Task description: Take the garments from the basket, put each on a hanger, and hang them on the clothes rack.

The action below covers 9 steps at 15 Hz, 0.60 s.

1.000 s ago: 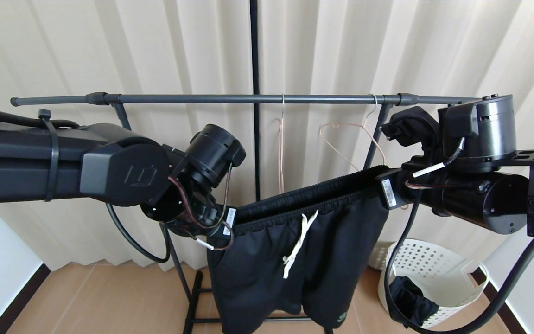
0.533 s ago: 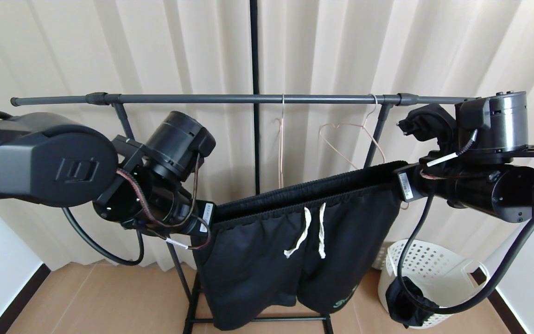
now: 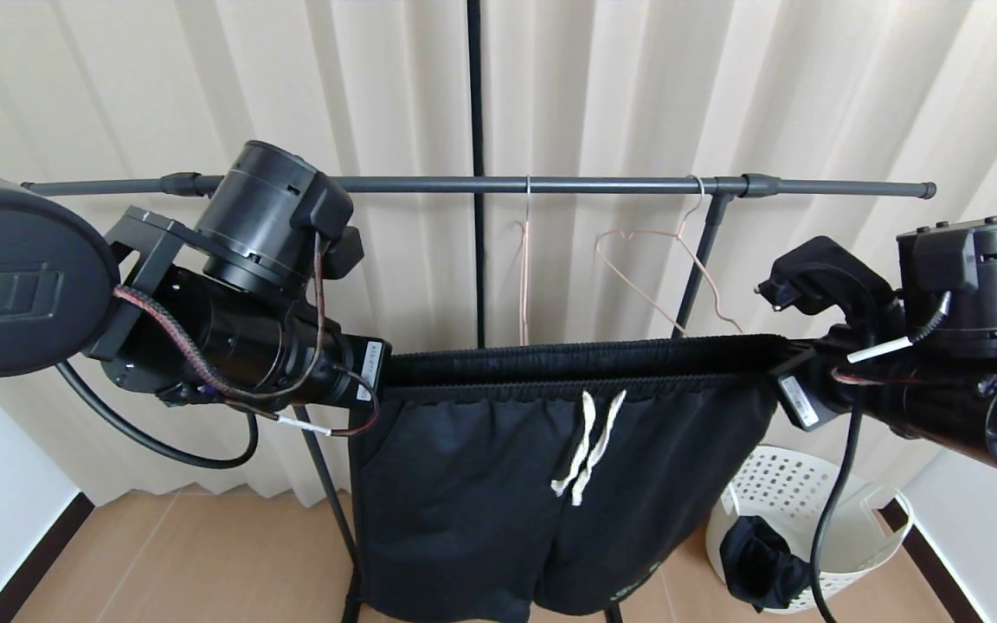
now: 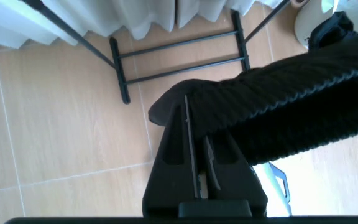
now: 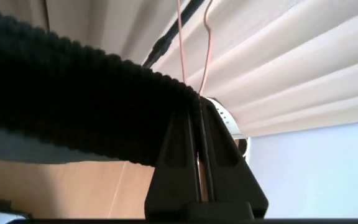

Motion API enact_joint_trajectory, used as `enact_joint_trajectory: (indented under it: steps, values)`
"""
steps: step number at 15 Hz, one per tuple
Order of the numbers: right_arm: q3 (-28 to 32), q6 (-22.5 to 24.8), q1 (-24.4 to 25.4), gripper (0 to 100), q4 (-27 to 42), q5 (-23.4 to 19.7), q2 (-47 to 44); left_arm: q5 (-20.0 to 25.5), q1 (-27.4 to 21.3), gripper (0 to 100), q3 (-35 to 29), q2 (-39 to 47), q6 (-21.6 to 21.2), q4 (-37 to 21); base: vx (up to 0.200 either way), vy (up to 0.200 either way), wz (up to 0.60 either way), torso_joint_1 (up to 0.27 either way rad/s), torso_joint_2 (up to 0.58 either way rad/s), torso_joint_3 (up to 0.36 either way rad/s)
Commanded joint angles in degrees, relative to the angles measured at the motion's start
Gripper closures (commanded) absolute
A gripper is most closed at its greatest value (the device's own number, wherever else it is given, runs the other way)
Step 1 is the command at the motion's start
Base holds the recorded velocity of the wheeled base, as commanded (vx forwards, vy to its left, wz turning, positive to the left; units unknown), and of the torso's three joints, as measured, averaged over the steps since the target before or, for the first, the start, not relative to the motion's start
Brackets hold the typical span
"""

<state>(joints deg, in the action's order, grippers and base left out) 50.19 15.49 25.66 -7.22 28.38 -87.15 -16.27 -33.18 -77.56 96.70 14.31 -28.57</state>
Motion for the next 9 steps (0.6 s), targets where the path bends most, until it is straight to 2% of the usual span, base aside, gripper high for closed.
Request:
enact_joint_trajectory:
  steps: [1,3,8,9]
  values:
    - [-2.5,0.3,2.6,100,0.3,-0.1,3.4,0.1,0.0,100,-0.9,-0.2,-0.2,0.4,0.0,0.0,0.0,0.0,0.0,0.0]
    - [-3.7,0.4,6.1,100,0.6,0.1,3.7,1.0,0.9,100,-3.6,1.6,-0.2,1.3,0.0,0.0,0.0,0.0,0.0,0.0]
    - [-4.0,0.2,15.3,100,7.7,-0.6,6.5,1.5,0.7,100,-10.1,3.9,-0.2,1.3,0.0,0.0,0.0,0.0,0.0,0.0]
    - [-4.0,0.2,15.3,100,7.7,-0.6,6.5,1.5,0.7,100,-10.1,3.9,-0.2,1.3,0.0,0.0,0.0,0.0,0.0,0.0]
